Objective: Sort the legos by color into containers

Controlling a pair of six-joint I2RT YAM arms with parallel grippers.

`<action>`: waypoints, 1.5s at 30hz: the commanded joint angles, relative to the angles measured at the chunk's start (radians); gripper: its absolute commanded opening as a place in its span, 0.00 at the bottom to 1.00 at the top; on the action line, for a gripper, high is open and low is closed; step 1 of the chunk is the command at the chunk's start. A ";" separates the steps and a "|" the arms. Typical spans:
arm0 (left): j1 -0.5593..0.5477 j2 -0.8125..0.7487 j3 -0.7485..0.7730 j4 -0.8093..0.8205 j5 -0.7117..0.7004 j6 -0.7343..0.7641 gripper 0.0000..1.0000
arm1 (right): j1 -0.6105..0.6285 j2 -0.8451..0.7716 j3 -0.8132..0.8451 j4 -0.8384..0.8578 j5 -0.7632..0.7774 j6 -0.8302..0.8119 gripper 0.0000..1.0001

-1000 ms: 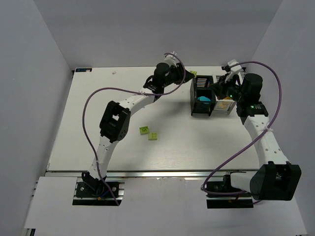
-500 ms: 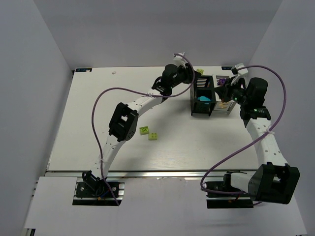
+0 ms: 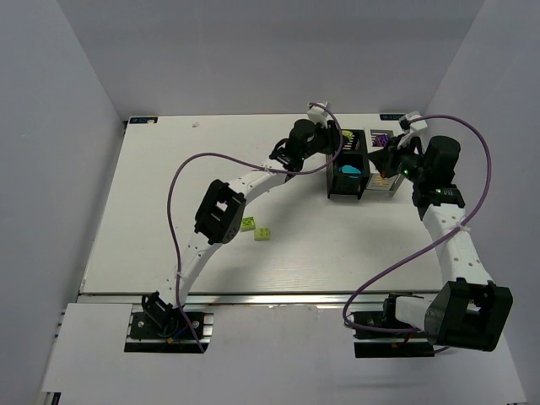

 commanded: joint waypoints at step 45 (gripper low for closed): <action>0.303 -1.563 -1.399 -0.572 -0.355 -0.227 0.80 | 0.841 0.532 0.203 -0.343 0.091 -0.764 0.79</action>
